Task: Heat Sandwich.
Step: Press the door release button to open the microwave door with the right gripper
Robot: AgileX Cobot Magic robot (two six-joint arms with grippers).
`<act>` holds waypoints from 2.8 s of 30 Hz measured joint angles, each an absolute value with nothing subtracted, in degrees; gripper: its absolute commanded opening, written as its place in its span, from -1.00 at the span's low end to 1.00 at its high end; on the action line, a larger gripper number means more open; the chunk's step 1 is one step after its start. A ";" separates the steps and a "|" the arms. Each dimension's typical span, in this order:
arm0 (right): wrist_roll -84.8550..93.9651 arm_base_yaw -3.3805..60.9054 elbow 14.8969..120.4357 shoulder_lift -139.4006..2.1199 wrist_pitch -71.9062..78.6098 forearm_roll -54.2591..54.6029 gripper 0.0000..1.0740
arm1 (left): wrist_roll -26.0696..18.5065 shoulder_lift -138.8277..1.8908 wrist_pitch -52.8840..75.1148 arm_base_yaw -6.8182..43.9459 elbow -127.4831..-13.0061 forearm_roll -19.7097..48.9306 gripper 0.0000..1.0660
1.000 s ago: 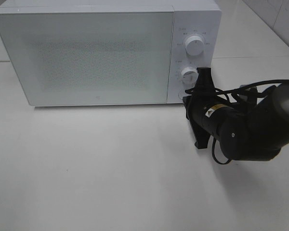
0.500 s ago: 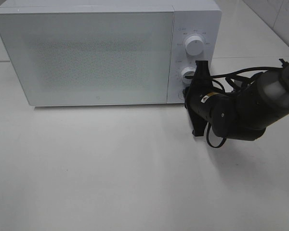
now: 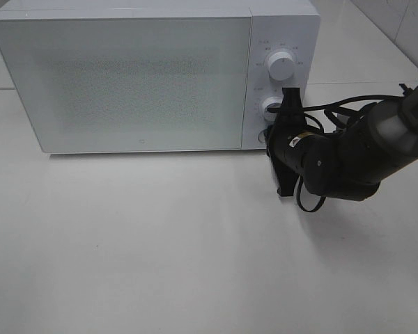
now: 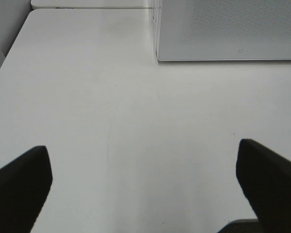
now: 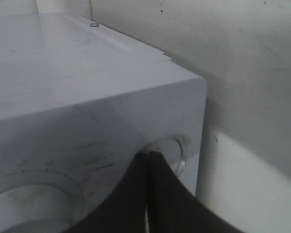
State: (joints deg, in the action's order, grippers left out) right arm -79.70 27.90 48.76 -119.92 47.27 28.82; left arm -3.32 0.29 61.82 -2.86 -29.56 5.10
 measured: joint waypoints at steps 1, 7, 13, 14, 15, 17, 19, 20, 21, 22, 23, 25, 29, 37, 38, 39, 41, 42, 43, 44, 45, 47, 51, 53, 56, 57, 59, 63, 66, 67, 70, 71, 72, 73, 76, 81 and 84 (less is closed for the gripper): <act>-79.70 27.90 48.76 -119.92 47.27 28.82 -0.99 | -3.32 0.29 61.82 -2.86 -29.56 5.10 0.84; -79.70 27.96 49.45 -120.32 47.15 29.74 -0.99 | -3.32 0.29 61.82 -2.86 -29.56 5.10 0.84; -79.70 28.59 51.74 -122.56 48.41 31.63 -0.99 | -3.32 0.29 61.82 -2.86 -29.56 5.10 0.84; -79.70 28.65 52.02 -122.84 48.64 31.74 -0.99 | -3.32 0.29 61.82 -2.86 -29.56 5.10 0.84; -79.70 28.65 52.02 -122.84 48.64 31.74 -0.99 | -3.32 0.29 61.82 -2.86 -29.56 5.10 0.84; -79.47 28.76 53.11 -123.64 48.59 32.60 -0.99 | -3.32 0.29 61.82 -2.86 -29.56 5.10 0.84; -79.30 28.93 53.40 -123.76 48.24 33.00 -0.99 | -3.32 0.29 61.82 -2.86 -29.56 5.10 0.84; -79.07 29.11 53.51 -123.87 48.13 33.46 -0.99 | -3.32 0.29 61.82 -2.86 -29.56 5.10 0.84; -78.72 29.16 53.69 -123.99 47.96 33.80 -0.99 | -3.32 0.29 61.82 -2.86 -29.56 5.10 0.84; -78.32 29.22 53.80 -123.99 47.90 34.15 -0.99 | -3.32 0.29 61.82 -2.86 -29.56 5.10 0.84; -78.27 29.22 53.80 -123.99 47.90 34.21 -1.00 | -3.32 0.29 61.82 -2.86 -29.56 5.10 0.84; -78.21 29.22 53.80 -124.05 47.84 34.26 -1.00 | -3.32 0.29 61.82 -2.86 -29.56 5.10 0.84; -77.81 29.22 53.97 -124.05 47.50 34.26 -1.00 | -3.32 0.29 61.82 -2.86 -29.56 5.10 0.84; -77.41 29.22 53.97 -124.05 47.04 34.32 -1.00 | -3.32 0.29 61.82 -2.86 -29.56 5.10 0.84; -77.35 29.22 53.97 -124.05 47.04 34.32 -1.00 | -3.32 0.29 61.82 -2.86 -29.56 5.10 0.84; -77.35 29.22 53.97 -124.05 47.04 34.32 -1.00 | -3.32 0.29 61.82 -2.86 -29.56 5.10 0.84; -77.35 29.22 53.97 -124.05 46.98 34.32 -1.00 | -3.32 0.29 61.82 -2.86 -29.56 5.10 0.84; -77.35 29.22 53.97 -124.05 46.93 34.32 -1.00 | -3.32 0.29 61.82 -2.86 -29.56 5.10 0.84; -77.35 29.22 54.03 -124.05 46.93 34.32 -1.00 | -3.32 0.29 61.82 -2.86 -29.56 5.10 0.84; -77.35 29.22 54.03 -124.05 46.93 34.32 -1.00 | -3.32 0.29 61.82 -2.86 -29.56 5.10 0.84; -77.35 29.22 54.03 -124.05 46.87 34.32 -1.00 | -3.32 0.29 61.82 -2.86 -29.56 5.10 0.84; -77.35 29.22 54.09 -123.99 46.70 34.32 -1.00 | -3.32 0.29 61.82 -2.86 -29.56 5.10 0.84; -77.35 29.22 54.32 -123.99 46.12 34.49 -1.00 | -3.32 0.29 61.82 -2.86 -29.56 5.10 0.84; -77.35 29.22 54.37 -123.99 46.07 34.43 -1.00 | -3.32 0.29 61.82 -2.86 -29.56 5.10 0.84; -77.35 29.22 54.37 -123.87 45.66 34.43 -1.00 | -3.32 0.29 61.82 -2.86 -29.56 5.10 0.84; -77.35 29.22 54.37 -123.87 45.55 34.43 -1.00 | -3.32 0.29 61.82 -2.86 -29.56 5.10 0.84; -77.35 29.16 54.43 -123.47 44.75 34.49 -1.00 | -3.32 0.29 61.82 -2.86 -29.56 5.10 0.84; -77.35 28.82 54.14 -122.73 43.95 34.03 -1.00 | -3.32 0.29 61.82 -2.86 -29.56 5.10 0.84; -77.35 28.36 53.23 -122.21 43.54 31.86 -1.00 | -3.32 0.29 61.82 -2.86 -29.56 5.10 0.84; -77.35 28.36 53.23 -122.21 43.54 31.86 -1.00 | -3.32 0.29 61.82 -2.86 -29.56 5.10 0.84; -77.69 28.30 52.14 -121.41 44.58 30.60 -1.00 | -3.32 0.29 61.82 -2.86 -29.56 5.10 0.84; -77.69 28.30 52.14 -121.41 44.58 30.60 -1.00 | -3.32 0.29 61.82 -2.86 -29.56 5.10 0.84; -77.81 28.30 51.74 -121.24 44.63 30.08 -1.00 | -3.32 0.29 61.82 -2.86 -29.56 5.10 0.84; -77.98 28.30 51.34 -121.07 44.98 29.51 -1.00 | -3.32 0.29 61.82 -2.86 -29.56 5.10 0.84; -79.35 28.19 49.27 -119.46 44.98 27.39 -1.00 | -3.32 0.29 61.82 -2.86 -29.56 5.10 0.84; -80.33 28.19 47.33 -117.23 45.21 24.24 -1.00 | -3.32 0.29 61.82 -2.86 -29.56 5.10 0.84; -80.44 28.19 44.86 -114.99 44.46 21.72 -1.00 | -3.32 0.29 61.82 -2.86 -29.56 5.10 0.84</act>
State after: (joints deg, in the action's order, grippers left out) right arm -80.44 28.19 44.86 -114.99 44.46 21.72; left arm -3.32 0.29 61.82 -2.86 -29.56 5.10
